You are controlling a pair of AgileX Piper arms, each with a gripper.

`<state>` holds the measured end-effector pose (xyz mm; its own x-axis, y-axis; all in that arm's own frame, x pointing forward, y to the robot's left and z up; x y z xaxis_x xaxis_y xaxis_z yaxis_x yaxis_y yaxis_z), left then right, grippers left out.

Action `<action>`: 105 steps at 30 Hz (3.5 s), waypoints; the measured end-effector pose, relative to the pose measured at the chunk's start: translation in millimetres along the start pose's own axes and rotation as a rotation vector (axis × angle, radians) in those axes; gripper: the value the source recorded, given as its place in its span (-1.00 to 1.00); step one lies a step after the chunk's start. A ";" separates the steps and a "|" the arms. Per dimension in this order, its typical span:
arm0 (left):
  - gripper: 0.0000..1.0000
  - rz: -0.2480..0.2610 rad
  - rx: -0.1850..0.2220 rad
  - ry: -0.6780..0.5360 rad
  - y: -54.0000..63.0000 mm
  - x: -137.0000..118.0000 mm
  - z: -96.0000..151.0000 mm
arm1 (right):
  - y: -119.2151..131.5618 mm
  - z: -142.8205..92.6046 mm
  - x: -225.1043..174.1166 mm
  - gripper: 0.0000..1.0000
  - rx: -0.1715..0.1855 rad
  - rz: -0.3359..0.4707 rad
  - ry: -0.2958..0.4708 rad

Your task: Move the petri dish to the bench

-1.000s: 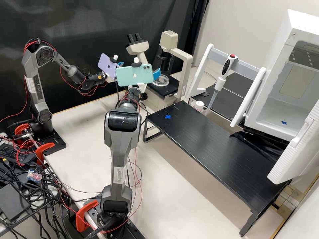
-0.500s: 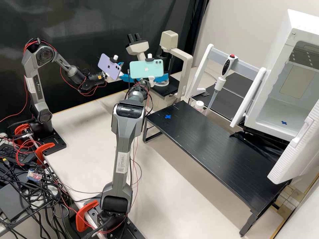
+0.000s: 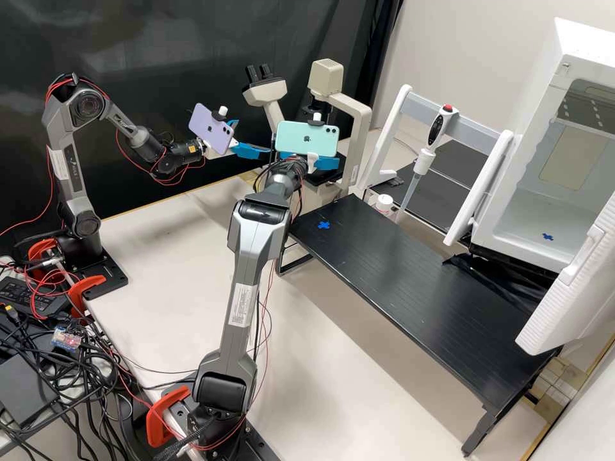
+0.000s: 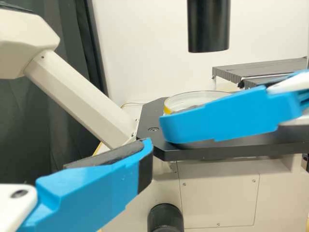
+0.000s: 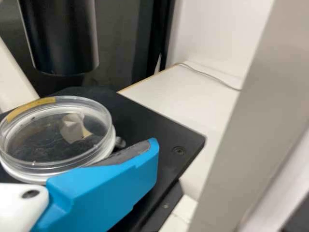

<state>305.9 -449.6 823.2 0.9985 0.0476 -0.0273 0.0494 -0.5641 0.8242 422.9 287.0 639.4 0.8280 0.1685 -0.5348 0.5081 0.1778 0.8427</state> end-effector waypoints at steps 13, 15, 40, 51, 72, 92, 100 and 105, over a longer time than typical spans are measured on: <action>1.00 0.000 0.000 0.000 0.0 0.0 0.0 | -0.1 -0.5 2.0 -1.00 -0.002 -0.025 -0.020; 1.00 0.000 0.000 0.000 0.0 0.0 0.0 | -0.3 -0.6 2.0 -1.00 -0.005 -0.026 -0.019; 1.00 0.000 0.000 0.000 0.0 0.0 0.0 | -7.9 2.7 2.4 -1.00 -0.006 -0.061 -0.010; 1.00 0.000 0.000 0.000 0.0 0.0 0.0 | -15.9 8.7 2.4 -1.00 -0.002 -0.090 -0.020; 1.00 0.001 0.000 0.000 0.1 0.0 0.0 | -4.4 13.3 -44.1 -1.00 0.009 -0.112 -0.037; 1.00 0.001 0.000 0.000 0.1 0.0 0.0 | 12.2 36.8 -166.8 -1.00 0.054 0.078 -0.065; 1.00 0.001 0.000 0.000 0.1 0.0 0.0 | 7.3 84.2 -187.4 -1.00 0.018 0.231 0.001; 1.00 0.001 0.000 0.000 0.1 0.0 0.0 | -2.6 115.7 -202.6 -1.00 0.034 0.254 0.024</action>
<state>305.9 -449.7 823.3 0.9986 0.0466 -0.0263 0.0480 -0.5641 0.8243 281.2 140.2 752.6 0.9246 0.2266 -0.3063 0.2922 0.0942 0.9517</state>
